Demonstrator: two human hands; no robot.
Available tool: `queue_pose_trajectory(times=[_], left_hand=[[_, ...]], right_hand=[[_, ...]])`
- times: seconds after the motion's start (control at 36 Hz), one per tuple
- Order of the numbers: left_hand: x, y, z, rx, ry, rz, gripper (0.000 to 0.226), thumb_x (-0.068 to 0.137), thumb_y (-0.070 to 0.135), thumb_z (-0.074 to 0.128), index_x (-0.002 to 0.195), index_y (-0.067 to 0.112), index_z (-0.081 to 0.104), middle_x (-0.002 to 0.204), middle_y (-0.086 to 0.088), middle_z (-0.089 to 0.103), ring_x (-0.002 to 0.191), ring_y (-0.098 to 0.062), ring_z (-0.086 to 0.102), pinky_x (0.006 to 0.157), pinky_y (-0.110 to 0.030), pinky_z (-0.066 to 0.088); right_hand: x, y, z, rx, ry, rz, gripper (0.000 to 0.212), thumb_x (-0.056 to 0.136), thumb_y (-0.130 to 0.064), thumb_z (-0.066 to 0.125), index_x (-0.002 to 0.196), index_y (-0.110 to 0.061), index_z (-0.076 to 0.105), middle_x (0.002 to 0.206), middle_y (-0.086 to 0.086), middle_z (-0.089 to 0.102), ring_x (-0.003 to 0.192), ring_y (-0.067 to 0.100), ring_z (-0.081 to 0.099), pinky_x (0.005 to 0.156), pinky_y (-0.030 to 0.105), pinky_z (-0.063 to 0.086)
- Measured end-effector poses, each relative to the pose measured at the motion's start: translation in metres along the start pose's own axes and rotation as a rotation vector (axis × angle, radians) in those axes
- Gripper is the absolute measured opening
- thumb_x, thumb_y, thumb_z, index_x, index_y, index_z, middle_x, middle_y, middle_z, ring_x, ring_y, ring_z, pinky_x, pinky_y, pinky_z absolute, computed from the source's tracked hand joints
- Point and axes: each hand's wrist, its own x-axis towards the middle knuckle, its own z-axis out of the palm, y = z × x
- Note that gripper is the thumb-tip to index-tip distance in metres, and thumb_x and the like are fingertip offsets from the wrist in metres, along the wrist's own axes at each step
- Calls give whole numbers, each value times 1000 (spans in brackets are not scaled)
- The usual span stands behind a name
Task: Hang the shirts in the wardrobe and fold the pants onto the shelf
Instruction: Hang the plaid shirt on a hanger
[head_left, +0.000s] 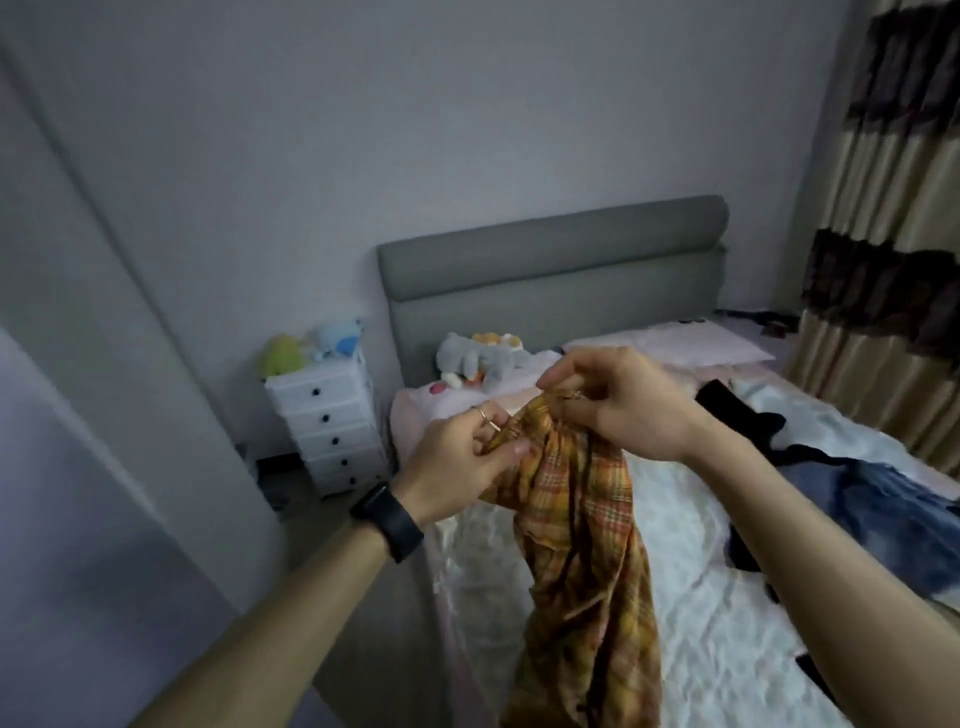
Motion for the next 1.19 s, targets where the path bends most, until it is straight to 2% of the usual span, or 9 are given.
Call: queue_pose_trajectory(times=[0.06, 0.14, 0.25, 0.36, 0.53, 0.69, 0.86, 1.0, 1.19], left_hand=[[-32, -7, -27, 83, 103, -35, 16, 89, 43, 72, 92, 30, 65, 64, 23, 62, 61, 4, 57, 59, -18, 45], [-91, -15, -78, 267, 241, -106, 15, 89, 45, 71, 93, 31, 69, 86, 16, 73, 80, 1, 66, 74, -30, 54], [-170, -17, -123, 526, 381, -193, 9, 91, 40, 69, 91, 32, 65, 71, 14, 66, 65, -7, 61, 59, -32, 51], [-265, -25, -156, 735, 522, -389, 9, 94, 41, 62, 95, 33, 60, 60, 14, 59, 56, -11, 55, 50, -28, 44], [-397, -34, -203, 924, 745, -593, 14, 90, 47, 54, 95, 34, 50, 65, 6, 60, 66, -29, 60, 52, -37, 47], [-478, -20, -238, 1067, 971, -700, 17, 98, 38, 55, 112, 31, 59, 71, -15, 64, 66, -42, 62, 51, -37, 45], [-553, 22, -273, 1424, 1160, -807, 27, 101, 53, 47, 106, 29, 57, 76, -2, 69, 59, -36, 65, 51, -35, 45], [-623, 17, -251, 1268, 819, -1322, 45, 102, 58, 28, 120, 27, 55, 117, 1, 67, 93, -36, 68, 74, -42, 53], [-665, 39, -222, 1173, 1286, -1349, 27, 103, 50, 39, 108, 30, 55, 100, -3, 69, 82, -38, 65, 63, -37, 43]], right_hand=[[8, -19, 20, -100, -28, -94, 29, 85, -9, 71, 105, -29, 71, 89, -23, 67, 78, -12, 60, 70, 1, 39], [12, -50, 63, -222, -120, -247, 23, 87, -11, 67, 105, -25, 70, 95, -11, 71, 88, 9, 66, 71, 12, 43], [4, -87, 128, -308, -183, -404, 21, 91, -24, 59, 111, -28, 66, 95, 1, 74, 88, 27, 68, 70, 40, 53], [-11, -144, 201, -308, -200, -578, 21, 91, -31, 58, 109, -28, 68, 93, 2, 73, 84, 30, 69, 59, 34, 43], [-49, -222, 274, -271, -245, -639, 24, 92, -43, 58, 110, -30, 68, 108, -3, 69, 100, 30, 65, 74, 44, 57], [-61, -310, 293, -116, -89, -833, 34, 87, -27, 65, 118, -16, 73, 114, 11, 65, 93, 40, 64, 71, 47, 58], [-57, -402, 315, 23, 119, -918, 14, 93, -12, 60, 106, -9, 60, 87, 11, 62, 66, 38, 59, 52, 39, 49], [-66, -416, 379, -218, -162, -963, 18, 93, -17, 57, 111, -13, 56, 101, 7, 66, 104, 33, 55, 62, 38, 50], [-86, -458, 440, 51, -160, -1044, 15, 95, -13, 62, 110, -7, 62, 103, 14, 66, 98, 40, 57, 58, 41, 44]])
